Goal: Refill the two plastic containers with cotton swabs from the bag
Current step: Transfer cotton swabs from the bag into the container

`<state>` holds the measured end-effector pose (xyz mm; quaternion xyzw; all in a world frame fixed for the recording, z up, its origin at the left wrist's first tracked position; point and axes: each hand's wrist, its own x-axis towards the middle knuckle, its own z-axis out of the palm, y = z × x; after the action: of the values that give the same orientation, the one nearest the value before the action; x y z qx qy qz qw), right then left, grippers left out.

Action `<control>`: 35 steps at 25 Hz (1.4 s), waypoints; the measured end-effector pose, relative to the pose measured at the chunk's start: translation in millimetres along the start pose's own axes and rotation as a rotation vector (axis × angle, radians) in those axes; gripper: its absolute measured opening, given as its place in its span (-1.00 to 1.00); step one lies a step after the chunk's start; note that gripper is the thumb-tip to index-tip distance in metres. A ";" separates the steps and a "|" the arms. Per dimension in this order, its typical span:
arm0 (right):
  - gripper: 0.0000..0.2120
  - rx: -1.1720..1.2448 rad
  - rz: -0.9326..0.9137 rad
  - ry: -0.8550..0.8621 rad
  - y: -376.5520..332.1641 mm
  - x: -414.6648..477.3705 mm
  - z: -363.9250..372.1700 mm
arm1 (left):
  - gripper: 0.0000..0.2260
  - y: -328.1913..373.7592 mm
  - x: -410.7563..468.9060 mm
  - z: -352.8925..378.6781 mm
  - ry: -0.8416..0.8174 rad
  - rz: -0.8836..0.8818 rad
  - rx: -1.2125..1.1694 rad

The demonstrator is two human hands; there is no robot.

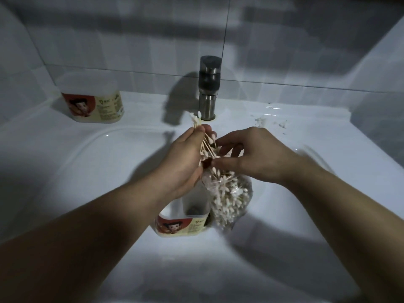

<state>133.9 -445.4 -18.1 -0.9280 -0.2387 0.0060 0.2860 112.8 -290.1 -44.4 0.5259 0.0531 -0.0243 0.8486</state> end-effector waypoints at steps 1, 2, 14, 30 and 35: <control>-0.73 -0.017 -0.019 -0.005 0.3 0.3 2.8 | -0.78 1.6 0.4 0.6 0.000 -0.034 -0.053; -0.77 -0.037 -0.033 -0.007 -0.2 0.7 6.3 | -0.79 3.4 0.5 0.8 0.003 -0.060 -0.098; -0.80 -0.141 -0.022 0.005 0.7 6.3 14.2 | -0.80 14.1 11.5 -6.3 0.087 0.046 -0.325; -0.75 0.212 0.093 0.076 -0.8 3.2 11.8 | -0.73 11.3 19.8 -20.4 0.309 0.057 0.188; -0.73 0.201 0.085 0.078 -2.4 3.6 16.6 | -0.71 4.6 9.5 -12.4 0.092 0.115 0.538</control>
<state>133.6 -433.3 -30.2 -0.9034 -0.1863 0.0061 0.3863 121.8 -276.9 -46.9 0.7348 0.0536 0.0345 0.6752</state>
